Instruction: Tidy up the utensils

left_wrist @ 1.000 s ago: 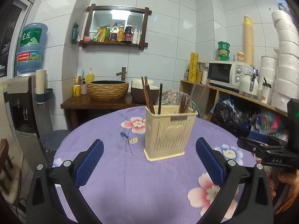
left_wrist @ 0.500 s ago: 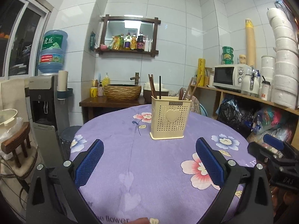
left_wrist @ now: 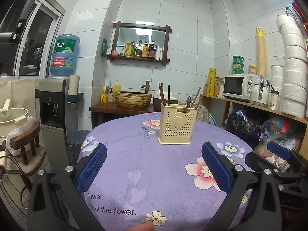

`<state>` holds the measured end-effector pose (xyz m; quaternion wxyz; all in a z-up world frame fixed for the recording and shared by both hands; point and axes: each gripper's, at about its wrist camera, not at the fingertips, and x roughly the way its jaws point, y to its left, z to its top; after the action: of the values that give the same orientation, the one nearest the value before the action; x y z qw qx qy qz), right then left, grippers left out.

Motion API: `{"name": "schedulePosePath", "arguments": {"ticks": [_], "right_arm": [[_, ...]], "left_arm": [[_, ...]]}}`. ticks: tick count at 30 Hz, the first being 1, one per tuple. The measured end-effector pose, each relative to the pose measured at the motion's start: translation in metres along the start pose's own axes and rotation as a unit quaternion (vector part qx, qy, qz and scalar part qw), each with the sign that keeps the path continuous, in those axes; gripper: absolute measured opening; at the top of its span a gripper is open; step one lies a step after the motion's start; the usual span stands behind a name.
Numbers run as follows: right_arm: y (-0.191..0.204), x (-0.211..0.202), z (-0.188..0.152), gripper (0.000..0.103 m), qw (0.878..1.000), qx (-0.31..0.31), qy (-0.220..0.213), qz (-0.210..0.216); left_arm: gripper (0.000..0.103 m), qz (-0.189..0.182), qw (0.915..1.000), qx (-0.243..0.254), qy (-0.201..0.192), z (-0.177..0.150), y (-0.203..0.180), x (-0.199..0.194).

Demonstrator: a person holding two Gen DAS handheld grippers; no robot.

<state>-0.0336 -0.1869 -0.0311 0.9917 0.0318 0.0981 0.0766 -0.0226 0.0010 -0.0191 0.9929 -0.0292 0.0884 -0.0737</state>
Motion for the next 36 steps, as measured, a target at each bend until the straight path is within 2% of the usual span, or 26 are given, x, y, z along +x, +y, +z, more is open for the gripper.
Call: {"name": "schedulePosePath", "arguments": {"ticks": [36], "right_arm": [[0.0015,0.0022,0.0021,0.097,1.000,-0.002,0.006,0.002]], "left_arm": [[0.098,0.015,0.9999,0.005,0.000,0.0011,-0.0004,-0.0061]]}}
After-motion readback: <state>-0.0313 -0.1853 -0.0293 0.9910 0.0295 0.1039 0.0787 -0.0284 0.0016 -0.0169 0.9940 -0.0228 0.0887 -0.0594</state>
